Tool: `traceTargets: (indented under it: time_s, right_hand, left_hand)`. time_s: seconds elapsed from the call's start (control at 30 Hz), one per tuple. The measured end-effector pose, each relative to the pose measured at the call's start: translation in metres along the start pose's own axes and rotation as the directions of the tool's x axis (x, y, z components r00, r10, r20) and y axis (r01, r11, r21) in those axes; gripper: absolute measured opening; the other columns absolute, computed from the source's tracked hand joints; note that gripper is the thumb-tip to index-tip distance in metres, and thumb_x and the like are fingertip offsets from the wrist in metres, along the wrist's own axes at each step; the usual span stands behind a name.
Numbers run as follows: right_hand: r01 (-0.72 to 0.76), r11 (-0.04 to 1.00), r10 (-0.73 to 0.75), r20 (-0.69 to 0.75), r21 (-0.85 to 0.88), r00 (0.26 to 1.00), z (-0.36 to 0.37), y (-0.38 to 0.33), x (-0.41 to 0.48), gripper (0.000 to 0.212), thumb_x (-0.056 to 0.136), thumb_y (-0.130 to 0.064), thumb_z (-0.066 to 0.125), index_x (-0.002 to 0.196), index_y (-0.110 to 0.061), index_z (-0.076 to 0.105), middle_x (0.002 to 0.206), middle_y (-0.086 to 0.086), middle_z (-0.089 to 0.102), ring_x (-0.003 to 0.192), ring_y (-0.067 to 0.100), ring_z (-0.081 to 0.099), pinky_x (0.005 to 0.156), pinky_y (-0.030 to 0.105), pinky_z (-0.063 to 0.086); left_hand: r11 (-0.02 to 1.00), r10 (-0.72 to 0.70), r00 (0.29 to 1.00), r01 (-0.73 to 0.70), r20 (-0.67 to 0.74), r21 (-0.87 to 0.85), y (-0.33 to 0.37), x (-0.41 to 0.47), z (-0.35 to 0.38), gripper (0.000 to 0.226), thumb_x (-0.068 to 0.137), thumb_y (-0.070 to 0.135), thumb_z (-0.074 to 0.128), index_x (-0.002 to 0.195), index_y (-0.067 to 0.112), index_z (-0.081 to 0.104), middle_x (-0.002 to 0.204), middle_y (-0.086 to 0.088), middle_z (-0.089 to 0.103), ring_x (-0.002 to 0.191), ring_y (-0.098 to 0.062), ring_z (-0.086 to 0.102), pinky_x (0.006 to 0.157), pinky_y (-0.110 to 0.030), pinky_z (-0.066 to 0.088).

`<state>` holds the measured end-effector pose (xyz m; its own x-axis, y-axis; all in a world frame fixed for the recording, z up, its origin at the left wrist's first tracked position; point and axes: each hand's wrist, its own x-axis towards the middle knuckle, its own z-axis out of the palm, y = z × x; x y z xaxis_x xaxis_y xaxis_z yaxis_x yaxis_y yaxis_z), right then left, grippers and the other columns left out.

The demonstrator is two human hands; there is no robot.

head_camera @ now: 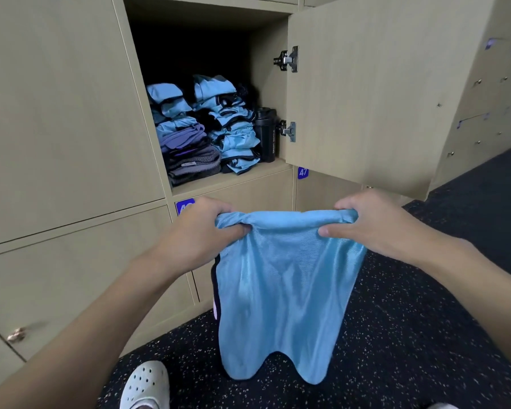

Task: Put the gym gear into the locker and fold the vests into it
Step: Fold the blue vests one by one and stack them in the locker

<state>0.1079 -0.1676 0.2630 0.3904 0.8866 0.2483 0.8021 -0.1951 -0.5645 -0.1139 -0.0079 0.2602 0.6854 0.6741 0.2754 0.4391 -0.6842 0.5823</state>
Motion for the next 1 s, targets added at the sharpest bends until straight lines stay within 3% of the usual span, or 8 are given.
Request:
traceTargets:
  time_s: [0.13,0.2,0.27,0.4,0.5,0.63,0.83,1.0]
  right_hand:
    - [0.074,0.995,-0.080,-0.108,-0.064,0.991,-0.001,0.007,0.004,0.036,0.080,-0.037,0.078,0.067,-0.008,0.061,0.096,-0.007,0.048,0.086,0.009,0.047,0.071,0.020,0.033]
    - [0.082,0.996,-0.084,-0.131,-0.025,0.988,-0.001,0.006,0.004,0.037,0.083,-0.033,0.076,0.071,-0.001,0.061,0.087,-0.005,0.054,0.071,0.000,0.048,0.062,0.013,0.033]
    - [0.051,0.998,-0.046,-0.154,0.032,0.987,-0.001,0.003,0.003,0.040,0.086,-0.028,0.074,0.071,0.004,0.055,0.060,-0.005,0.044,0.047,0.004,0.038,0.046,0.016,0.028]
    - [0.018,0.999,-0.012,-0.197,0.027,0.980,0.001,-0.001,0.004,0.022,0.088,-0.026,0.072,0.076,-0.012,0.059,0.064,-0.007,0.052,0.053,0.002,0.044,0.050,0.015,0.034]
    - [-0.081,0.996,0.084,-0.143,0.023,0.986,0.004,-0.008,0.005,0.032,0.090,-0.021,0.067,0.066,-0.008,0.051,0.055,-0.001,0.042,0.040,0.007,0.035,0.040,0.018,0.028]
    - [-0.253,0.912,0.247,0.060,0.322,0.967,0.014,-0.024,0.000,0.017,0.091,-0.008,0.063,0.081,-0.002,0.051,0.064,0.012,0.050,0.042,0.019,0.051,0.036,0.025,0.044]
    - [-0.391,0.646,0.232,0.320,0.655,0.919,0.029,-0.045,-0.004,0.012,0.092,-0.002,0.063,0.101,0.004,0.057,0.100,0.023,0.068,0.077,0.027,0.075,0.067,0.035,0.063]
    - [-0.368,0.520,-0.035,0.450,0.771,0.892,0.026,-0.045,-0.005,0.031,0.097,0.011,0.044,0.125,0.009,0.057,0.119,0.023,0.068,0.111,0.028,0.068,0.099,0.038,0.053]
  left_hand:
    - [0.998,0.050,0.998,-0.048,-0.036,0.038,-0.001,0.000,0.001,0.033,0.088,0.031,0.071,0.061,0.016,0.061,0.094,0.003,0.054,0.102,0.001,0.046,0.074,-0.027,0.037]
    - [0.999,0.032,0.999,-0.032,-0.038,0.001,0.004,0.000,0.002,0.039,0.088,0.032,0.070,0.062,0.006,0.058,0.078,0.006,0.053,0.076,-0.005,0.053,0.062,-0.029,0.038]
    - [0.993,-0.040,0.999,0.039,-0.003,-0.110,0.009,0.000,0.005,0.046,0.090,0.032,0.069,0.067,-0.004,0.051,0.059,-0.001,0.043,0.050,-0.014,0.040,0.047,-0.027,0.030]
    - [0.946,-0.127,0.991,0.132,0.036,-0.297,0.014,0.001,0.016,0.054,0.088,0.033,0.072,0.068,-0.009,0.046,0.057,-0.007,0.040,0.048,-0.018,0.038,0.046,-0.027,0.028]
    - [0.931,-0.182,0.983,0.173,0.001,-0.321,0.018,0.002,0.024,0.047,0.088,0.036,0.071,0.064,0.006,0.045,0.058,-0.005,0.034,0.047,-0.018,0.030,0.042,-0.022,0.022]
    - [0.924,-0.216,0.976,0.202,-0.008,-0.324,0.025,0.002,0.034,0.047,0.089,0.033,0.068,0.058,0.012,0.041,0.056,-0.006,0.036,0.046,-0.019,0.030,0.045,-0.023,0.022]
    - [0.923,-0.155,0.986,0.165,0.057,-0.347,0.035,0.001,0.043,0.051,0.093,0.040,0.064,0.071,-0.005,0.055,0.056,-0.003,0.043,0.047,-0.017,0.037,0.046,-0.025,0.028]
    - [0.862,-0.020,0.992,0.080,0.123,-0.501,0.038,-0.004,0.032,0.017,0.083,0.028,0.078,0.083,0.014,0.069,0.058,0.015,0.059,0.051,0.002,0.051,0.049,-0.009,0.039]
